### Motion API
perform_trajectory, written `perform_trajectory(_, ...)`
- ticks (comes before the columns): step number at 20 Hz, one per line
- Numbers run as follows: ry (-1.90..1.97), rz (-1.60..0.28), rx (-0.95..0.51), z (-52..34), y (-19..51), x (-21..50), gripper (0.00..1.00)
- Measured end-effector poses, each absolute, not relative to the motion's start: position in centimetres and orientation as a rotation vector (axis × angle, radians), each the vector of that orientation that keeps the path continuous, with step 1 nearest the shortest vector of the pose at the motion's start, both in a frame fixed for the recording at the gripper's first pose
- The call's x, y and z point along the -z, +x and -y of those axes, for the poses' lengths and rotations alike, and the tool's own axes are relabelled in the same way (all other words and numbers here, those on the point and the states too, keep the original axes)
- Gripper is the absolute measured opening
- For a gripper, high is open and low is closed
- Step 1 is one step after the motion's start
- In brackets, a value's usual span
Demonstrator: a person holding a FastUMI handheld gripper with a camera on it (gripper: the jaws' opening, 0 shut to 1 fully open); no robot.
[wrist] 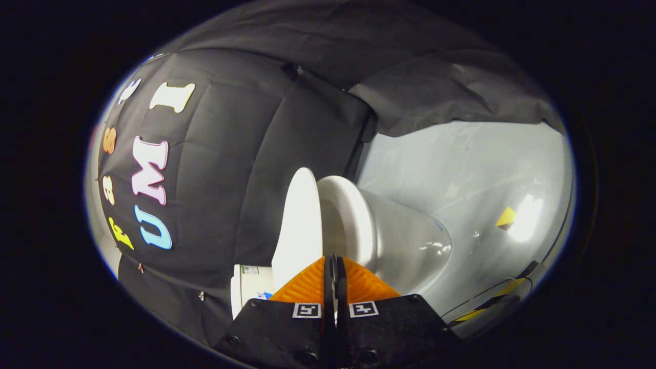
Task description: Open the toilet lid.
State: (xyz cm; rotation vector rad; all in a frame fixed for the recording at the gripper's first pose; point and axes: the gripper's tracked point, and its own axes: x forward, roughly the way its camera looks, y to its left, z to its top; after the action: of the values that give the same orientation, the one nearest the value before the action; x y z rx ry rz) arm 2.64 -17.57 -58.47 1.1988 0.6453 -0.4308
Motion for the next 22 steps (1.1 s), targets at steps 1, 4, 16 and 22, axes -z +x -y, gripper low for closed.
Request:
perform_trajectory(1,1.159,-0.651,0.427,17.2,2.9,57.7,0.06)
perform_trajectory(4,1.064,-0.645,0.385,16.0,4.0,53.7,0.06)
perform_trajectory(16,0.586,-0.581,0.214,6.3,9.2,39.3,0.08)
perform_trajectory(22,0.503,-0.579,0.194,2.3,10.8,36.6,0.1)
